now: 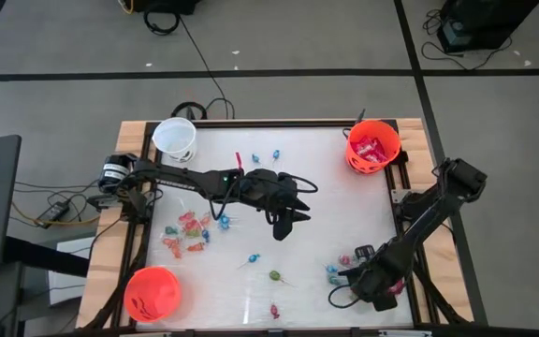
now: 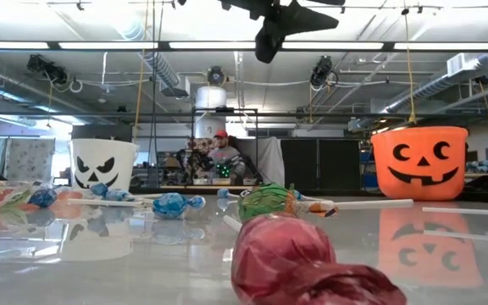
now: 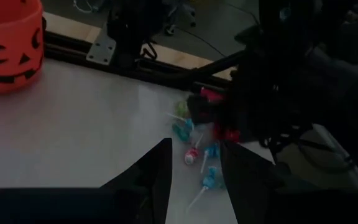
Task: Sort candy by brand, put in halloween buckets
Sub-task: Put the red candy into the top orange bucket
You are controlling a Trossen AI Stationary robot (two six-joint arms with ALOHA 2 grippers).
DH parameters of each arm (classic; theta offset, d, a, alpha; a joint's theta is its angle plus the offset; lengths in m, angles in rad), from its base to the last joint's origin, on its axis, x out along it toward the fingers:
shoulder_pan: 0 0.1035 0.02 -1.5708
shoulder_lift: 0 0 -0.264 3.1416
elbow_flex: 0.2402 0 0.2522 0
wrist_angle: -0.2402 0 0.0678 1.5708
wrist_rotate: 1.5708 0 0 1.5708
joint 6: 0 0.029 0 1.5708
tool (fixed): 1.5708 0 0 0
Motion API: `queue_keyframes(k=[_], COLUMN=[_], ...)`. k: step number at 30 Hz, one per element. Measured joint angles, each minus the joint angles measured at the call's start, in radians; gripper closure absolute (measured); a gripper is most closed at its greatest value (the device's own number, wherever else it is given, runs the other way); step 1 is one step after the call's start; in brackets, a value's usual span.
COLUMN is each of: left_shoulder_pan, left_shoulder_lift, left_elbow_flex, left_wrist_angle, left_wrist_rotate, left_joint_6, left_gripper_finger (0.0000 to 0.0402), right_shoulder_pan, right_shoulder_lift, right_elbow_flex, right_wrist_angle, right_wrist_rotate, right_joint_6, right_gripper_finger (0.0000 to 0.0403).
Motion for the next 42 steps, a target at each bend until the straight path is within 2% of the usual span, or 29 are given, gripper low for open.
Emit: queue_keyframes(k=[3,10,16,23,29,35,42], left_shoulder_pan=[0.003,0.038,0.076,0.122,0.162,0.203,0.244], left_shoulder_lift=[0.0,-0.02,-0.074,-0.15,-0.211,-0.224,-0.224], left_elbow_flex=[0.0,0.0,0.0,0.0,0.0,0.0,0.0], left_wrist_angle=[-0.03,-0.098,-0.182,-0.234,-0.295,-0.323,-0.331], left_wrist_rotate=[0.0,0.051,0.026,0.037,0.056,0.081,0.12], left_joint_6=[-0.003,-0.036,-0.001,0.059,0.094,0.121,0.14], left_gripper_finger=[0.0261,0.0261,0.0261,0.0261,0.0261,0.0261,0.0261], right_shoulder_pan=[-0.024,-0.134,-0.306,-0.616,-0.901,-1.162,-1.422], right_shoulder_lift=[-0.067,-0.253,-0.394,-0.538,-0.628,-0.625,-0.556], right_elbow_flex=[0.0,0.0,0.0,0.0,0.024,0.124,0.152], right_wrist_angle=[0.0,-0.004,-0.08,-0.249,-0.273,-0.323,-0.422], right_wrist_rotate=[-0.004,0.116,0.242,0.317,0.325,0.394,0.478], right_joint_6=[0.02,0.124,0.159,0.123,0.017,-0.106,-0.116], right_gripper_finger=[0.0372,0.0371,0.0379,0.038,0.038,0.0382,0.0383])
